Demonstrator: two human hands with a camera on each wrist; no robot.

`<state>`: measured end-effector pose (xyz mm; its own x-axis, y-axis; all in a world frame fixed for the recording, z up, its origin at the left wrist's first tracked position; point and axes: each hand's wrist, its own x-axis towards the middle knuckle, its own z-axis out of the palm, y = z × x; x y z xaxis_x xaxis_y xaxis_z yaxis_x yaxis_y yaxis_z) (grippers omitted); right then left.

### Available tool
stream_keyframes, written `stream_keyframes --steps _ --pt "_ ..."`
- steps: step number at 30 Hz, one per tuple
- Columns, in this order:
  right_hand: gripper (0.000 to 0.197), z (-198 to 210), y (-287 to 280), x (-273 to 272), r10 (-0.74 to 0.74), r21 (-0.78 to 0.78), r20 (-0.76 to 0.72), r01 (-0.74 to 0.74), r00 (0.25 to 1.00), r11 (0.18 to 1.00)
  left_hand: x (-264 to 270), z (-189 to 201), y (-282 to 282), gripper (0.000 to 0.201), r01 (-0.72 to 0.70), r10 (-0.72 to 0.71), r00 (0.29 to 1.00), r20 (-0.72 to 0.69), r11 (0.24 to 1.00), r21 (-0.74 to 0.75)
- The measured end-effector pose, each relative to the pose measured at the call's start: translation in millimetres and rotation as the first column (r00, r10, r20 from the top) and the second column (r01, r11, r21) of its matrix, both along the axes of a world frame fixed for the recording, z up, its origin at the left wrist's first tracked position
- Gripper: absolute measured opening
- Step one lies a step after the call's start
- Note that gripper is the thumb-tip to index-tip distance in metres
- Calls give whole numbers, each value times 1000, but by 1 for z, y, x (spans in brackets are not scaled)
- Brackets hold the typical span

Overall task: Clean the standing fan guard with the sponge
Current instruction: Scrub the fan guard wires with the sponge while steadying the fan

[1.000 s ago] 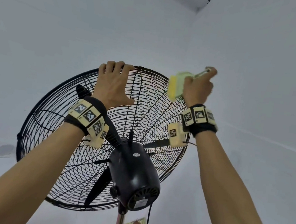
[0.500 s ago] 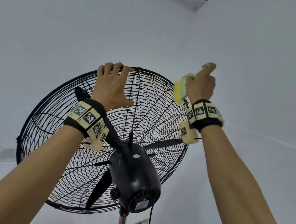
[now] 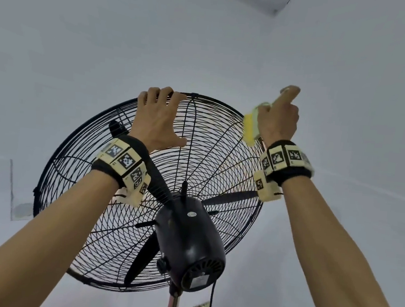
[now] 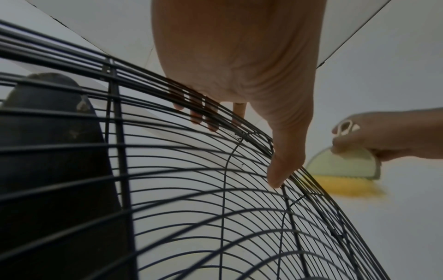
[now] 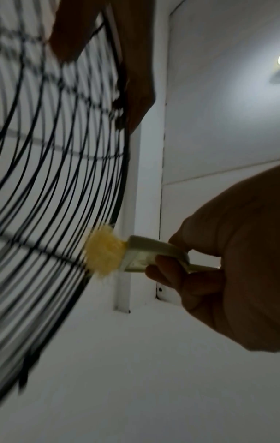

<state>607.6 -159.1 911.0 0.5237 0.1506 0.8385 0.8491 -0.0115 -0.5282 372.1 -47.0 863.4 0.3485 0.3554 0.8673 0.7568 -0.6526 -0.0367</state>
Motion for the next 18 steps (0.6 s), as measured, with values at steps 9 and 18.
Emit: stream_keyframes --steps 9,18 --pt "35 35 23 -89 539 67 244 -568 806 820 -24 -2 1 105 -21 21 1000 -10 1000 -3" --pt "39 40 6 -82 468 -20 188 -473 863 881 -10 -9 -2 102 -33 33 999 -21 999 22"
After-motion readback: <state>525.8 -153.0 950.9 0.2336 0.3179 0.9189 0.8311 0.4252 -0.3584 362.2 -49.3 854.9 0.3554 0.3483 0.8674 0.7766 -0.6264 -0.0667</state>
